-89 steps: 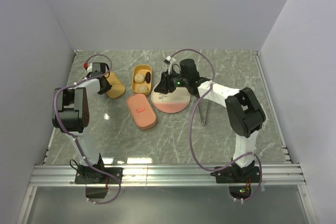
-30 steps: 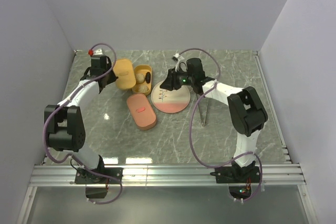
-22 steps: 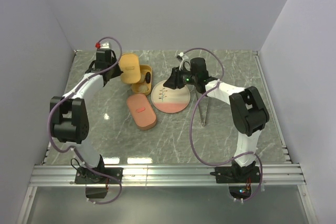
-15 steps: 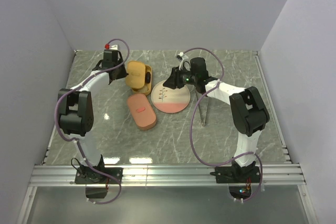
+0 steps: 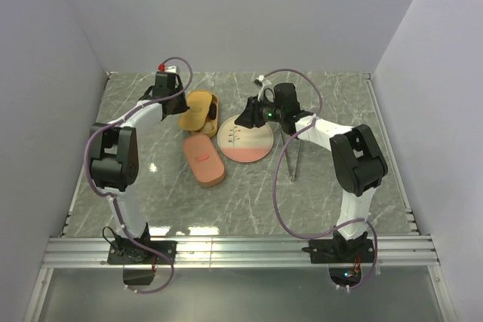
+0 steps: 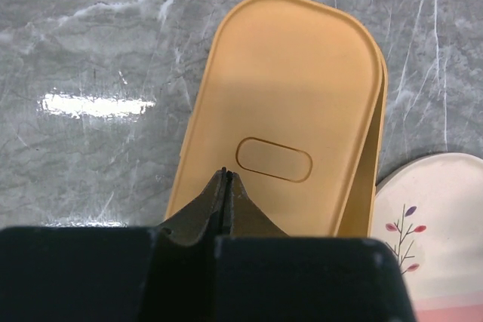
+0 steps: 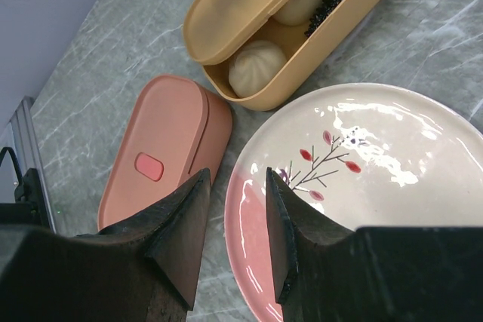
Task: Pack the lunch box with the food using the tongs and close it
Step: Put the lid back on the lunch box
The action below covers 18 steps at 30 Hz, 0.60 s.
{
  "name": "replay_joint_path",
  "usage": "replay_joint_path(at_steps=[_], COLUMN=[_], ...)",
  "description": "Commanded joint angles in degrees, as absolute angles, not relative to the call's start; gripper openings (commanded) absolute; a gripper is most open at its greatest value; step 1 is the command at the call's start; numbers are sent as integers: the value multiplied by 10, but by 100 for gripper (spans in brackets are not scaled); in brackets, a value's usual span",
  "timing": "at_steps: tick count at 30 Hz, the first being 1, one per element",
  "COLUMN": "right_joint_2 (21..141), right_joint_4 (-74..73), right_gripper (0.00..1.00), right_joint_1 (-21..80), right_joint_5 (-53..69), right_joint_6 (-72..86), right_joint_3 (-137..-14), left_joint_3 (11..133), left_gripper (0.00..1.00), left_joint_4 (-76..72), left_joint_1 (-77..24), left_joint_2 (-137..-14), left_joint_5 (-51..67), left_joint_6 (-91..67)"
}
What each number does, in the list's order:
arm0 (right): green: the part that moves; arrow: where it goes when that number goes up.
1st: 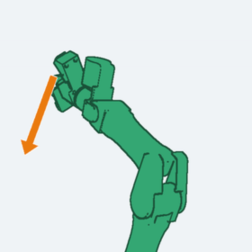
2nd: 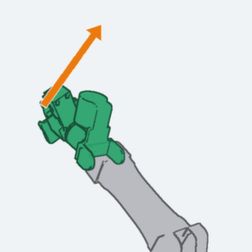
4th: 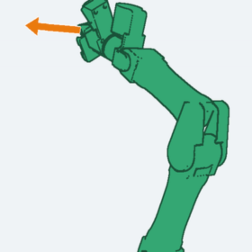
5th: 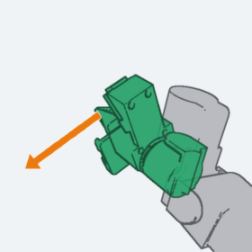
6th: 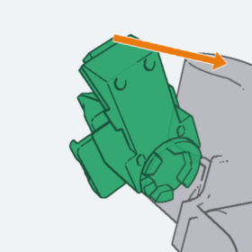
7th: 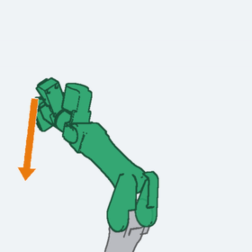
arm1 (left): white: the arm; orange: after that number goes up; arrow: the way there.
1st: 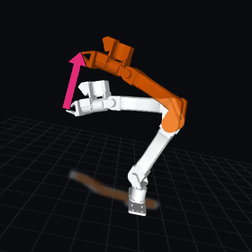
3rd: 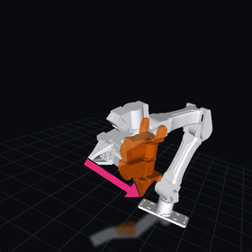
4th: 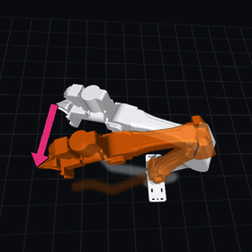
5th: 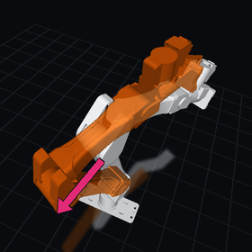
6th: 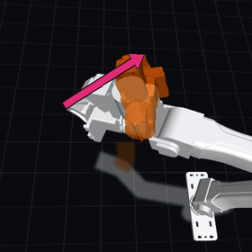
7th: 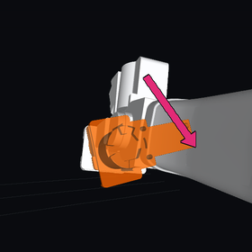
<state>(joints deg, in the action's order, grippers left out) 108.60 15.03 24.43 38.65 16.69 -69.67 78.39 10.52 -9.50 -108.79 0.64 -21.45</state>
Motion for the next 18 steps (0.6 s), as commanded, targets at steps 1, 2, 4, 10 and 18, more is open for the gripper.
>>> replay_joint_path(at_steps=[1,2,4,10,18], right_joint_2=[1058,1059,1058,1060,1060], right_joint_4=[171,170,171,169,167], right_gripper=[43,43,43,43,43], right_joint_1=[240,240,240,240,240], right_joint_5=[393,393,395,398,401], right_joint_6=[166,166,166,164,164], right_joint_3=[-694,-694,-693,-696,-697], left_joint_3=[803,801,786,746,728], left_gripper=[0,0,0,6,48], left_joint_4=[90,90,79,33,22], left_joint_1=[-102,-102,-102,-102,-102], left_joint_2=[-1091,-1088,-1074,-1034,-1021], left_joint_5=[4,2,-17,-59,-103], left_joint_6=[-207,-208,-214,-217,-220])
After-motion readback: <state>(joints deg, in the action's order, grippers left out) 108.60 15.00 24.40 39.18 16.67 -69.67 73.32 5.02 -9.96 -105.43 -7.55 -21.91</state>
